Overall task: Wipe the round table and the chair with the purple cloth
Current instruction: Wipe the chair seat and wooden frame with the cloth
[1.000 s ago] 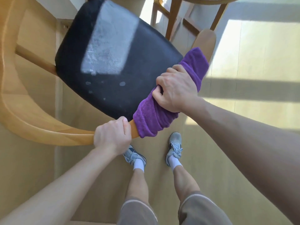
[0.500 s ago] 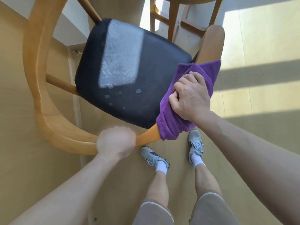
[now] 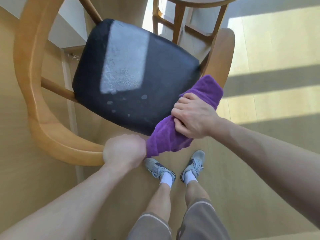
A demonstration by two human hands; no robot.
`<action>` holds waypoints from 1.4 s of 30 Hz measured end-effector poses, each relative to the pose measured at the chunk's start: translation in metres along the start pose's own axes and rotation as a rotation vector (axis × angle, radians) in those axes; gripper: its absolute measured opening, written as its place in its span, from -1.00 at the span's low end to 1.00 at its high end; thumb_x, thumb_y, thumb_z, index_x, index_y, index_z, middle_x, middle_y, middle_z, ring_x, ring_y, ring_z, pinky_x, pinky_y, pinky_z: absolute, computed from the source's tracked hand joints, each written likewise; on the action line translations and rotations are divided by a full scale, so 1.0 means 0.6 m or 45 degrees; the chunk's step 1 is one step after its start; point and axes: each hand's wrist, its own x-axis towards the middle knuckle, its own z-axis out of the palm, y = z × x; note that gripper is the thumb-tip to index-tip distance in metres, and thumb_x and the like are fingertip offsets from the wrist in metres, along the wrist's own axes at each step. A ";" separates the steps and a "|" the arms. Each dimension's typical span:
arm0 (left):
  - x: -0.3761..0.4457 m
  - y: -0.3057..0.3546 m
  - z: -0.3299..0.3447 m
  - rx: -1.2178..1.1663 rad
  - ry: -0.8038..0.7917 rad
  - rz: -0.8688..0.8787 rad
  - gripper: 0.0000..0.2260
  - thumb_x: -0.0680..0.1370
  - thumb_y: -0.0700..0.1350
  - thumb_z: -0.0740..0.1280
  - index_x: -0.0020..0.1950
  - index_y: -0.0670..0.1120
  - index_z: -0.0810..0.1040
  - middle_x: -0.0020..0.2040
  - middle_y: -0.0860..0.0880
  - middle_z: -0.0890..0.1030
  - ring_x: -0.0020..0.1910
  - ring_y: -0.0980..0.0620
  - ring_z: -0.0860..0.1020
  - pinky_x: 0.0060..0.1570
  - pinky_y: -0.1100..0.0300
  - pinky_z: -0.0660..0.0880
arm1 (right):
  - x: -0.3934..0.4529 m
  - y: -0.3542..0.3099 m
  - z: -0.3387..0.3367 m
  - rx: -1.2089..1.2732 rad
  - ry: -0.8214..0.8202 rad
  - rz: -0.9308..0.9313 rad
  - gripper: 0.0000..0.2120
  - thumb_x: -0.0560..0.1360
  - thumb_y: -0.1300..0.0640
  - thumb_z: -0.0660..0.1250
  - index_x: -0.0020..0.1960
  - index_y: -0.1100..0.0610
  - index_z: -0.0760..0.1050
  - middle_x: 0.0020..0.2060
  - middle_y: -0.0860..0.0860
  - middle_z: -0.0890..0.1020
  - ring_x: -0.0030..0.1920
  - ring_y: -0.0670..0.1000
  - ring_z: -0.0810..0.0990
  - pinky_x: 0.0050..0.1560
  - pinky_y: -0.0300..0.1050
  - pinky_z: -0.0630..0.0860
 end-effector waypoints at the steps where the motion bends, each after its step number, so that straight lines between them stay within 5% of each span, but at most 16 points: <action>1: 0.000 0.000 -0.001 0.006 0.000 -0.008 -0.55 0.69 0.08 0.00 -0.25 -0.02 0.53 -0.31 0.03 0.54 -0.29 0.00 0.58 -0.21 0.11 0.64 | -0.001 0.004 -0.001 -0.011 0.024 0.074 -0.73 0.52 0.01 0.13 -0.25 0.11 0.46 -0.30 0.02 0.57 -0.19 0.13 0.49 0.15 0.08 0.41; 9: -0.002 0.005 -0.011 0.016 -0.030 0.001 -0.57 0.69 0.07 0.00 -0.23 -0.05 0.50 -0.30 -0.02 0.55 -0.30 0.00 0.56 -0.29 0.16 0.54 | 0.012 -0.099 0.022 0.166 0.398 0.866 -0.82 0.40 0.09 0.23 -0.31 0.15 0.50 -0.30 0.04 0.59 -0.11 0.14 0.52 0.39 0.01 0.32; 14: 0.000 0.004 -0.005 0.031 -0.053 0.017 -0.60 0.70 0.06 0.00 -0.24 -0.01 0.45 -0.35 0.04 0.46 -0.34 0.03 0.51 -0.35 0.19 0.46 | 0.014 -0.197 0.053 0.189 0.364 0.793 -0.85 0.41 0.09 0.23 -0.28 0.14 0.46 -0.30 0.06 0.54 -0.15 0.15 0.49 0.38 0.06 0.33; 19: 0.004 0.004 -0.002 0.036 -0.049 -0.036 -0.57 0.69 0.06 -0.02 -0.20 -0.02 0.52 -0.27 0.01 0.51 -0.23 -0.07 0.60 -0.17 0.11 0.58 | -0.008 -0.123 0.040 0.072 0.219 0.208 -0.82 0.48 0.08 0.17 -0.24 0.15 0.42 -0.30 0.09 0.49 -0.23 0.19 0.46 0.17 0.11 0.43; 21: 0.003 0.004 -0.001 0.030 -0.045 -0.035 -0.57 0.69 0.07 -0.02 -0.21 -0.03 0.52 -0.30 0.01 0.51 -0.26 -0.04 0.57 -0.20 0.13 0.57 | -0.013 -0.083 0.028 0.029 0.199 0.146 -0.80 0.48 0.06 0.18 -0.23 0.16 0.44 -0.29 0.10 0.51 -0.19 0.20 0.48 0.21 0.13 0.43; 28: 0.001 0.002 -0.004 0.011 -0.036 -0.019 -0.57 0.68 0.06 0.00 -0.25 -0.04 0.48 -0.30 -0.02 0.53 -0.26 -0.05 0.59 -0.18 0.10 0.62 | -0.032 -0.099 0.044 0.202 0.557 0.768 -0.72 0.40 0.14 0.29 0.06 0.13 0.65 0.23 0.00 0.64 0.39 0.08 0.50 0.50 0.23 0.21; 34: 0.000 0.004 -0.002 0.028 -0.031 -0.020 -0.55 0.68 0.07 0.00 -0.30 -0.04 0.47 -0.40 0.02 0.43 -0.35 -0.01 0.55 -0.26 0.13 0.62 | -0.001 -0.190 0.054 0.282 0.571 1.084 -0.68 0.44 0.11 0.28 0.13 0.05 0.67 0.36 -0.04 0.57 0.50 0.05 0.37 0.56 0.20 0.09; 38: -0.001 0.005 0.000 0.037 -0.022 -0.024 -0.56 0.69 0.08 0.01 -0.25 -0.03 0.50 -0.36 0.02 0.48 -0.32 0.00 0.55 -0.22 0.11 0.64 | -0.022 -0.196 0.069 0.204 0.482 0.843 -0.72 0.50 0.05 0.25 0.10 0.08 0.66 0.27 -0.01 0.62 0.46 0.10 0.42 0.54 0.23 0.13; 42: 0.000 0.005 0.000 0.034 -0.005 -0.016 -0.60 0.70 0.06 0.01 -0.21 -0.04 0.47 -0.28 -0.01 0.51 -0.27 -0.04 0.54 -0.17 0.10 0.61 | -0.049 -0.085 0.051 -0.057 0.244 0.029 -0.63 0.58 -0.02 0.10 0.09 0.16 0.59 0.04 0.06 0.64 0.14 0.19 0.57 0.41 0.17 0.30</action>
